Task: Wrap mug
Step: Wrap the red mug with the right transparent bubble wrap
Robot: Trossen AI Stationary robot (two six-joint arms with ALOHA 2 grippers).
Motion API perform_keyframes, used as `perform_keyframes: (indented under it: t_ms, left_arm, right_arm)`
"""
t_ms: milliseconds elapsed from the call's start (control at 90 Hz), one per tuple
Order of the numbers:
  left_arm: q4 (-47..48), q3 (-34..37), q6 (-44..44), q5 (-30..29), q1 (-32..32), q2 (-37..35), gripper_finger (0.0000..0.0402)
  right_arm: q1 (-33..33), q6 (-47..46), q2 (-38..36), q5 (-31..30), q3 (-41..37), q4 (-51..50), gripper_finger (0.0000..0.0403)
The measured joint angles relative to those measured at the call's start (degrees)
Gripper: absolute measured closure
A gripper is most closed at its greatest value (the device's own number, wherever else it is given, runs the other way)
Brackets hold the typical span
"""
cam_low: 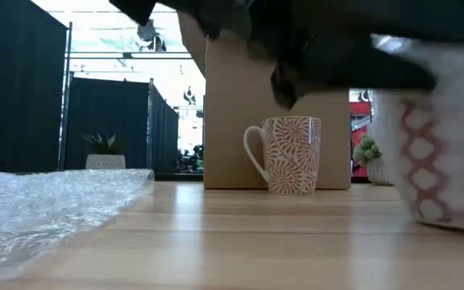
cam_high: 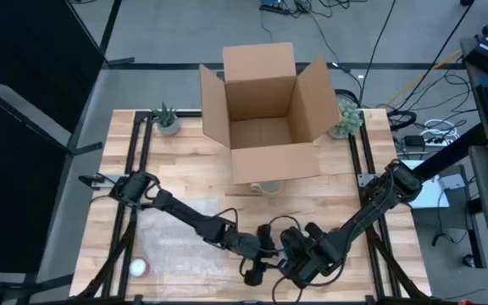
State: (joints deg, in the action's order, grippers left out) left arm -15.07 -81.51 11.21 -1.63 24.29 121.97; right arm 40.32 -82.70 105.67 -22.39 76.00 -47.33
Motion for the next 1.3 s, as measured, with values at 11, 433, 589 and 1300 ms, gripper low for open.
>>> perform_keyframes:
  t_ms: [11,433,589,1300]
  left_arm:
    - [0.00,-0.08,-0.24,0.00,0.00,0.00,0.0238]
    - [6.20,-0.38,7.31,-10.49,-2.54,-0.33,0.0238]
    - [8.04,-0.47,5.69,-8.20,-2.99,-0.35,0.0238]
    - [3.18,-0.46,-5.82,-3.96,-2.77,-3.78,0.0238]
  right_arm:
    - [-0.01,0.00,-0.01,0.00,0.01,0.02,0.0403]
    - [-0.23,-0.18,-0.02,-0.85,-0.05,-0.41,0.0403]
    - [-0.17,-0.65,-0.02,-0.56,-0.03,-0.03,0.0403]
    - [-0.09,-0.50,-0.09,0.03,0.14,-0.68,0.0403]
